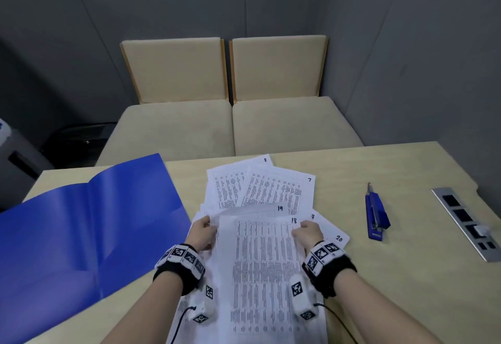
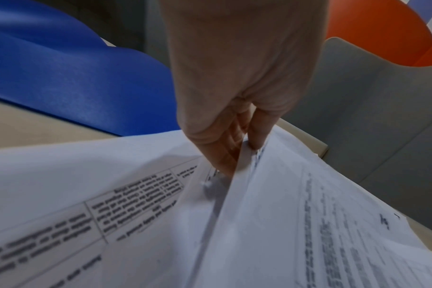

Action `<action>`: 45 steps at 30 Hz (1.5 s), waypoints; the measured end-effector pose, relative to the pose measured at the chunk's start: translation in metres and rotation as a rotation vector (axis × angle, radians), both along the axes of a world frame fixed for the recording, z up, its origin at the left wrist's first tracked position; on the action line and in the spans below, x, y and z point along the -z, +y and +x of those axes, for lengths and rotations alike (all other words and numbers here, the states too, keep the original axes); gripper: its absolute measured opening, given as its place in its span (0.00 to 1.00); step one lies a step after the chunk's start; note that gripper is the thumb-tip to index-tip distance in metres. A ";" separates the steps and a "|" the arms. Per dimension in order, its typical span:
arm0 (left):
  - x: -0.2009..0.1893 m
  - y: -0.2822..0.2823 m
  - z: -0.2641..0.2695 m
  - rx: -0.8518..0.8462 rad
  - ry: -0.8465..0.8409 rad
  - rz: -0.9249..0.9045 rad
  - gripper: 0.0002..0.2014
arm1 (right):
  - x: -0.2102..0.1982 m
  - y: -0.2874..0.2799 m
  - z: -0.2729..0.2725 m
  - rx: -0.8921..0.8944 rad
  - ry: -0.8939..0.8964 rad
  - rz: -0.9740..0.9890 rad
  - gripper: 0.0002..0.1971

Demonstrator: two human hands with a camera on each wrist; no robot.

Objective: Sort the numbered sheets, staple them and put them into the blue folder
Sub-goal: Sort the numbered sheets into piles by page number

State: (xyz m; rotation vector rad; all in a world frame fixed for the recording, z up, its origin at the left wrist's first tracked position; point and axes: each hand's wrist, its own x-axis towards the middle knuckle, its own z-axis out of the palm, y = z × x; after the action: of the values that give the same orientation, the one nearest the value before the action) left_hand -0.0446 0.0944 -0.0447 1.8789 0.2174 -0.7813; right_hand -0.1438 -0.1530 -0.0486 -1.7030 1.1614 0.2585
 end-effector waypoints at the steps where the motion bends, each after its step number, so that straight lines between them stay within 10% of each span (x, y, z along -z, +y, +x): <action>1: 0.003 0.000 0.000 0.003 0.014 -0.002 0.04 | 0.001 0.002 0.001 -0.005 0.011 -0.008 0.21; 5: 0.000 -0.004 -0.001 -0.065 0.070 -0.027 0.05 | 0.008 0.002 0.006 -0.004 0.008 0.017 0.18; 10: 0.023 0.001 0.002 -0.018 0.070 -0.033 0.39 | 0.010 0.001 0.009 -0.027 -0.037 -0.046 0.14; 16: 0.064 0.014 0.011 -0.005 0.004 -0.060 0.46 | 0.009 0.008 0.007 -0.040 -0.087 -0.083 0.25; 25: -0.002 -0.002 -0.015 -0.145 0.022 -0.240 0.11 | 0.004 0.007 0.012 -0.072 -0.181 -0.039 0.09; 32: -0.016 0.054 0.009 -0.271 -0.100 -0.065 0.12 | 0.007 0.034 0.017 -0.327 -0.232 -0.094 0.14; 45: -0.015 0.190 0.054 -0.505 -0.116 0.882 0.30 | 0.020 0.046 0.006 -0.609 -0.185 -0.345 0.12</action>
State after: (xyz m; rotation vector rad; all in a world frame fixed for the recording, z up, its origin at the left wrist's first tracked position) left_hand 0.0094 0.2845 -0.0298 2.5046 1.0501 -0.2133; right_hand -0.1377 -0.1068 -0.0687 -2.3108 0.5459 0.2729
